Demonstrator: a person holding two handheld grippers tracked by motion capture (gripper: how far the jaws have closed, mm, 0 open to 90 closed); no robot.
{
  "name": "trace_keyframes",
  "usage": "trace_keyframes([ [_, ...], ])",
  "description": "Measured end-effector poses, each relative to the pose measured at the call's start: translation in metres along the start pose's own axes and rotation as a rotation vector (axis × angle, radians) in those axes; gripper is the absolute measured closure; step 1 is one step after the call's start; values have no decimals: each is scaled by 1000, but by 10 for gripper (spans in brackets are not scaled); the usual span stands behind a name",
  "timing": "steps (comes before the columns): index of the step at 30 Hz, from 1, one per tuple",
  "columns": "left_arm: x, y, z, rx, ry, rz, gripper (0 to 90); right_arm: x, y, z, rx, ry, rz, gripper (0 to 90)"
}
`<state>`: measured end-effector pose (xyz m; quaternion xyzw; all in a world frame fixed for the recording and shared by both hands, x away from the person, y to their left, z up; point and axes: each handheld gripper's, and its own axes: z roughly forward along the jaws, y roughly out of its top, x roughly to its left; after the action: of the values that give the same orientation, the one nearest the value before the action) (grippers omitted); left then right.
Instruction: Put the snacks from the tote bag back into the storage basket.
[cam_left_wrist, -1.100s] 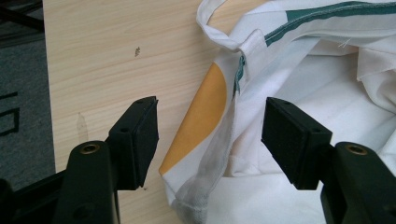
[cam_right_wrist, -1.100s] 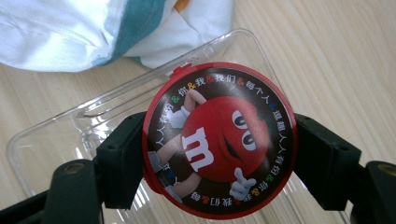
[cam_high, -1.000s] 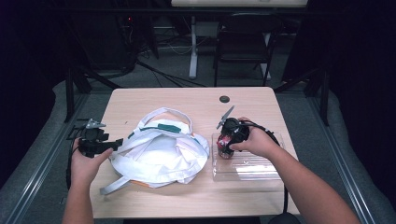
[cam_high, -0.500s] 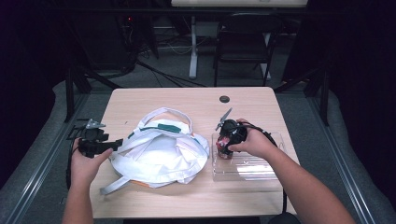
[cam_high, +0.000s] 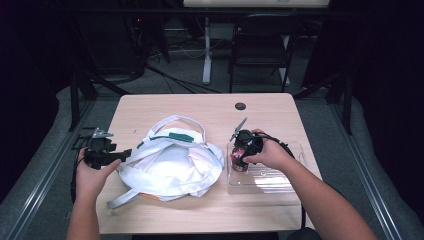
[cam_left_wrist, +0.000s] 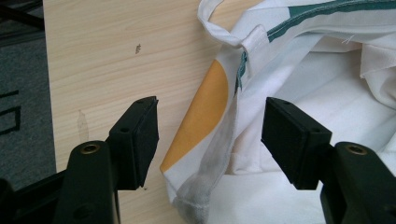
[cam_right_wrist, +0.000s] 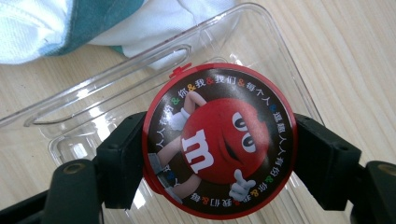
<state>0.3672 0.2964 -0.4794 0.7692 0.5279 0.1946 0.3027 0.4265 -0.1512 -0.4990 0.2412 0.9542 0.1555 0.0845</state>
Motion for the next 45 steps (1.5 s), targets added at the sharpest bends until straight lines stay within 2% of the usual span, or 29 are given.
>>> trace_keyframes([
  [12,0,-1,1,-3,1,0,371,3,6,2,-7,6,-5,252],
  [19,-1,-1,1,-6,9,1,370,1,5,3,-12,14,6,251],
  [25,-1,-1,1,0,6,3,370,1,5,2,-18,20,-5,247],
  [35,-1,-1,1,4,0,2,371,2,5,-4,-45,-3,0,230],
  [37,-1,-1,0,-3,-2,-2,370,2,5,-7,-52,-10,-11,230],
  [45,0,-1,-2,-6,-4,-1,378,6,5,-14,-69,-29,-8,254],
])
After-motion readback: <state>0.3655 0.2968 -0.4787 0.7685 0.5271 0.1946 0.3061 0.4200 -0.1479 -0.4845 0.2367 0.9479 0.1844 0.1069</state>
